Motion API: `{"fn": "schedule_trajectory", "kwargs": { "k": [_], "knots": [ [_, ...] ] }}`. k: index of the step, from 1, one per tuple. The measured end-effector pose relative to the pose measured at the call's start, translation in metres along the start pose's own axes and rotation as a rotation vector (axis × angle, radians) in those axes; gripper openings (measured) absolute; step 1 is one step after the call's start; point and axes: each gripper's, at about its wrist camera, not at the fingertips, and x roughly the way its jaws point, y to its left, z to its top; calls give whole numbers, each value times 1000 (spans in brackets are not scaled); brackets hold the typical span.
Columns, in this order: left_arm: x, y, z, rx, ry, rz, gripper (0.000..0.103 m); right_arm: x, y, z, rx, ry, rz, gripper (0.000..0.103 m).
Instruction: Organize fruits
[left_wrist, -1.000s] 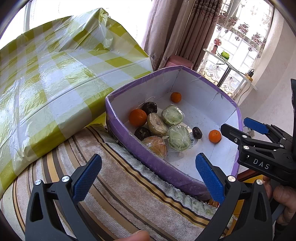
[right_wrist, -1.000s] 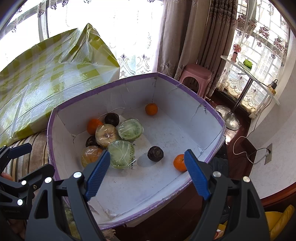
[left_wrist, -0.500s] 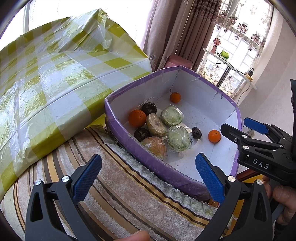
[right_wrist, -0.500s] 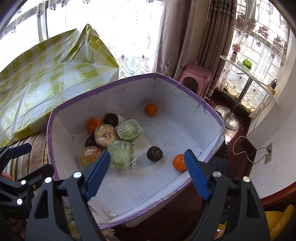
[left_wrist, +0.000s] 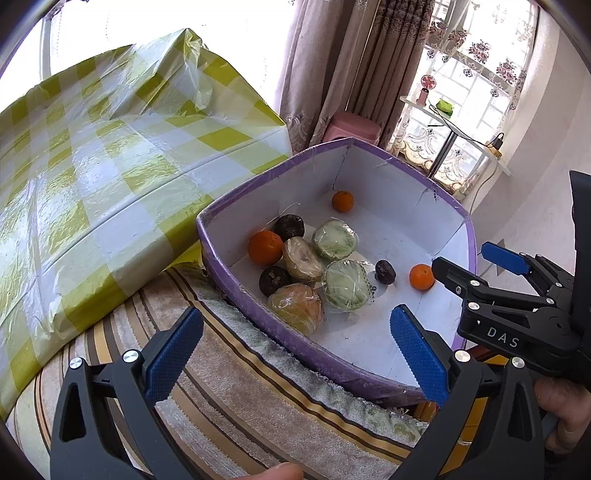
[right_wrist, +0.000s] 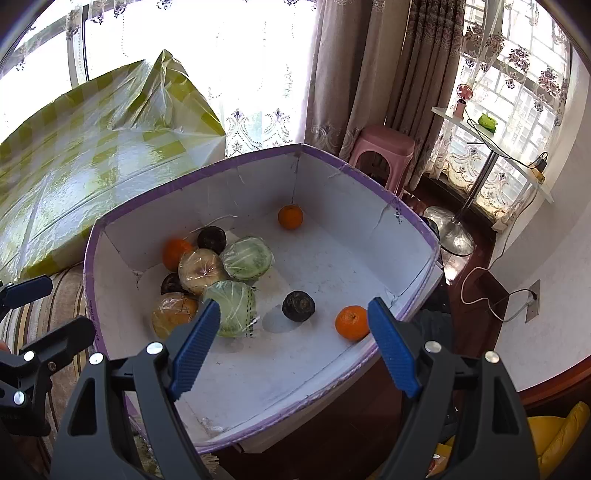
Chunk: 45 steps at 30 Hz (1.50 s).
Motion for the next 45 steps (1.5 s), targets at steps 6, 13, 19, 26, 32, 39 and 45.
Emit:
{"fn": "schedule_trajectory", "kwargs": {
  "k": [6, 13, 19, 26, 32, 39, 45],
  "knots": [
    [0, 1, 1, 2, -1, -4, 98, 1, 0, 0, 0, 2, 0, 82],
    [1, 2, 3, -4, 0, -7, 98, 1, 1, 0, 0, 2, 0, 82],
    [2, 2, 3, -4, 1, -7, 98, 0, 1, -1, 0, 2, 1, 82],
    [2, 2, 3, -5, 0, -6, 98, 1, 1, 0, 0, 1, 1, 82],
    [2, 1, 2, 1, 1, -6, 98, 1, 1, -1, 3, 2, 0, 82],
    [-9, -6, -4, 47, -70, -31, 98, 1, 1, -1, 6, 3, 2, 82],
    [-34, 18, -4, -31, -91, -31, 98, -4, 11, 1, -2, 0, 22, 83]
  ]
}}
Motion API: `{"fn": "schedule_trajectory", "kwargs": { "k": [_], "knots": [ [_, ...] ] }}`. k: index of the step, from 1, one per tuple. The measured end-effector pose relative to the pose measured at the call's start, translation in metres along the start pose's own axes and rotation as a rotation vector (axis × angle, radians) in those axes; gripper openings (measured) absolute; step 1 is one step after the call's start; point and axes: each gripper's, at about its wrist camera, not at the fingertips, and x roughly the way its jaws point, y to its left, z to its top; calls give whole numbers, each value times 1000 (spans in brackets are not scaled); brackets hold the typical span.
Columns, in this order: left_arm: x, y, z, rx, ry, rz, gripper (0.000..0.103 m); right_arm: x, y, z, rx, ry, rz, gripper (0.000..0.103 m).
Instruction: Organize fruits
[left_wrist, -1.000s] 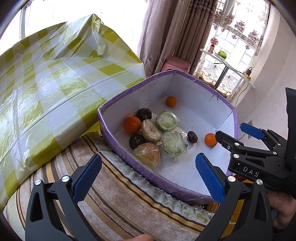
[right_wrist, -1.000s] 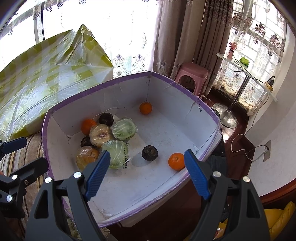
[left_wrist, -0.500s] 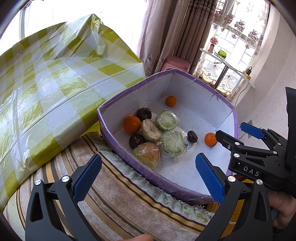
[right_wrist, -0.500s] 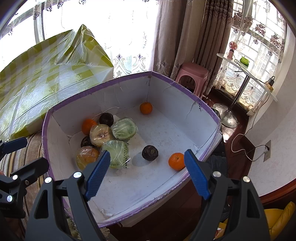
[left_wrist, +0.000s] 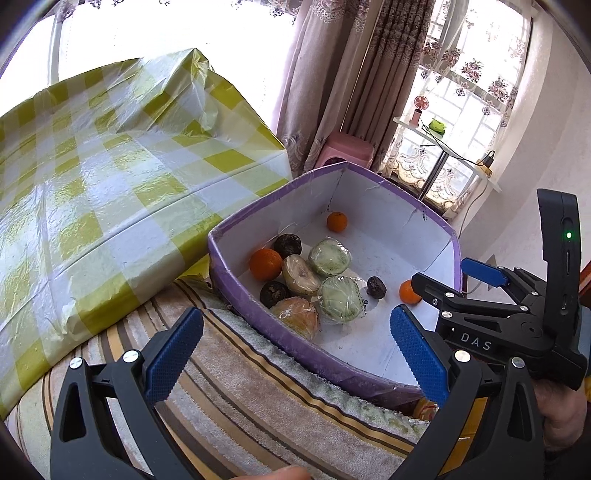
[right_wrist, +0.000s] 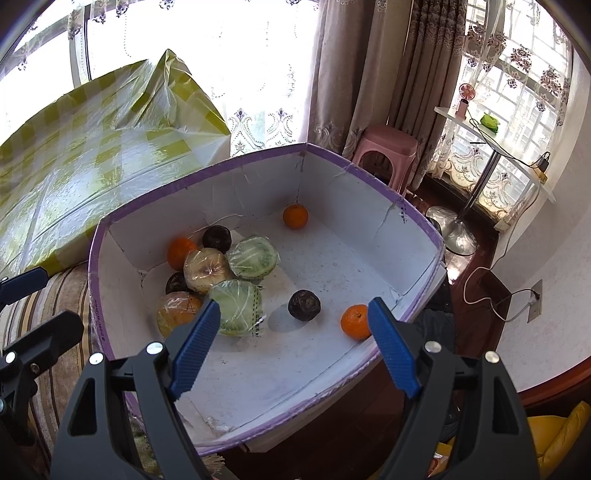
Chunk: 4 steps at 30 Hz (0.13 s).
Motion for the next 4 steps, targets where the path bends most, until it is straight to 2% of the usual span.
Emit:
{"fn": "schedule_trajectory", "kwargs": {
  "k": [4],
  "knots": [
    [-47, 51, -12, -117, -47, 54, 99, -3, 37, 3, -71, -6, 77, 87]
  ]
}}
